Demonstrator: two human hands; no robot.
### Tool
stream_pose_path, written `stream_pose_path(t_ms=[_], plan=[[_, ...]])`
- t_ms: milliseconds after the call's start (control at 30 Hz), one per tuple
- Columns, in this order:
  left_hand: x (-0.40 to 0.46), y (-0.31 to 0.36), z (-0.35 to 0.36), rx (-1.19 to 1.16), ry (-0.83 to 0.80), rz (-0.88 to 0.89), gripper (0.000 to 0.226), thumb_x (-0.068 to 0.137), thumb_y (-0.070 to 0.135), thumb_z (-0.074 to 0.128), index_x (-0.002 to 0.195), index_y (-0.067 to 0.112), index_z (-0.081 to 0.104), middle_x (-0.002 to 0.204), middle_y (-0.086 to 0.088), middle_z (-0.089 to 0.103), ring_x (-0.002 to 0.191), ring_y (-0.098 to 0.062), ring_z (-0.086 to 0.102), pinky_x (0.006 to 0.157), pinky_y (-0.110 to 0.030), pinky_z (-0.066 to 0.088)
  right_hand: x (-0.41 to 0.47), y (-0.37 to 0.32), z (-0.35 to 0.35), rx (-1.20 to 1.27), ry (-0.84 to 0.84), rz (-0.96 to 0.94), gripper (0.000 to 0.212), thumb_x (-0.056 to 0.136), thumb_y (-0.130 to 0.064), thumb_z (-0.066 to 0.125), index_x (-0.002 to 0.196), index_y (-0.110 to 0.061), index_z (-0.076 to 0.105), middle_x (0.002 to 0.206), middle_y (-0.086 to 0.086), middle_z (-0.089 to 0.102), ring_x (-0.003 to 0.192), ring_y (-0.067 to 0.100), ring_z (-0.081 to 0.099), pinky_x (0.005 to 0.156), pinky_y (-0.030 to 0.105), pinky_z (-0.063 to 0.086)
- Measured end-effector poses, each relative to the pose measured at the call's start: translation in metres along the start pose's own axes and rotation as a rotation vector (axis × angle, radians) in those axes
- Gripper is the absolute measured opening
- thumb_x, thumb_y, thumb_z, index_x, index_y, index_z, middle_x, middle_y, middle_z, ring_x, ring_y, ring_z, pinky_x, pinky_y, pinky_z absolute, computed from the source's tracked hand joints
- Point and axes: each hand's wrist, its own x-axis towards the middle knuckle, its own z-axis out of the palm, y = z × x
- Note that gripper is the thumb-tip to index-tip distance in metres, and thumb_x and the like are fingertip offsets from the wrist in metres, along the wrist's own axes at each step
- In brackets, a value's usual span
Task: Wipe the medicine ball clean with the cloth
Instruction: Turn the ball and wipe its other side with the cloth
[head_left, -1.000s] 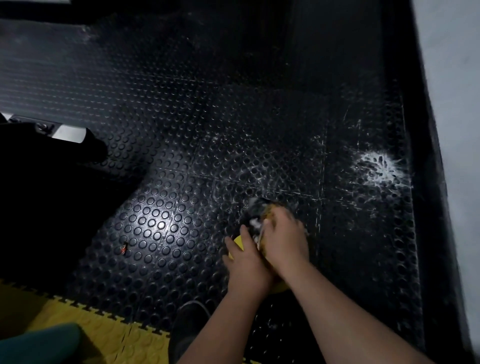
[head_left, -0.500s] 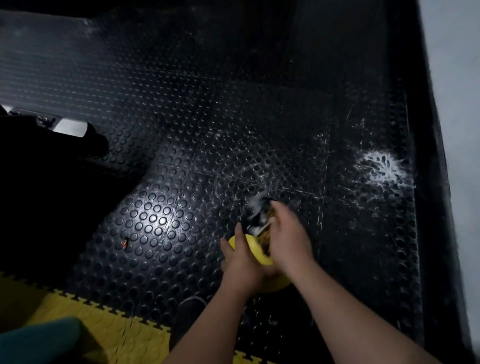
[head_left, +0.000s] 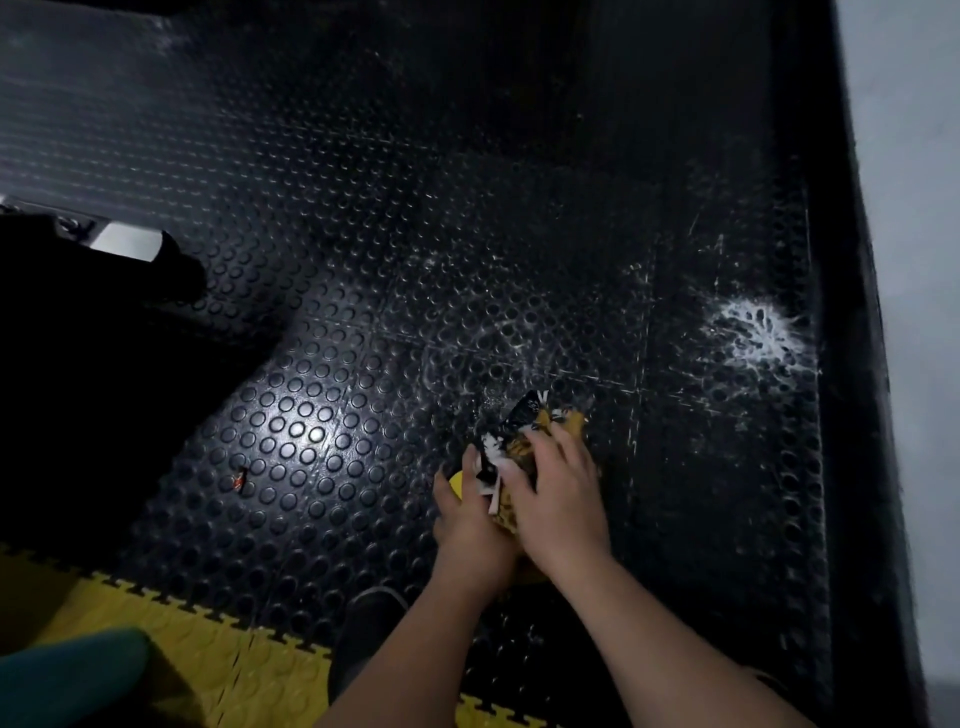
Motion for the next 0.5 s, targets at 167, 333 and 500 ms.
stream_pose_path(t_ms=[167,333,500], plan=[[-0.008,0.008,0.003,0.027,0.042,-0.028,0.143,0.056,0.055,0.093,0.153,0.051,-0.012,0.166,-0.005,-0.017,0.152,-0.044,0.013,0.119,-0.056,0.028,0.033,0.039,0.0,0.313,0.135,0.326,0.03,0.107,-0.037,0.038,0.106,-0.02,0.063,0.114,0.003,0.064,0.097,0.026,0.06,0.078,0.043,0.049],[0.004,0.006,-0.005,-0.039,0.007,-0.047,0.131,0.067,0.046,0.089,0.152,0.055,-0.01,0.166,-0.004,-0.021,0.149,-0.048,0.019,0.118,-0.059,0.03,0.017,0.009,0.008,0.214,0.178,0.134,0.019,0.104,-0.034,0.048,0.107,-0.022,0.063,0.119,-0.007,0.057,0.1,0.014,0.058,0.077,0.034,0.051],[0.002,0.003,-0.004,-0.028,0.005,-0.022,0.139,0.054,0.055,0.091,0.149,0.057,-0.011,0.165,0.0,-0.018,0.148,-0.046,0.021,0.117,-0.06,0.032,0.021,0.025,0.012,0.37,0.26,0.219,0.016,0.104,-0.034,0.049,0.096,-0.023,0.058,0.106,-0.002,0.062,0.088,0.019,0.062,0.071,0.036,0.054]])
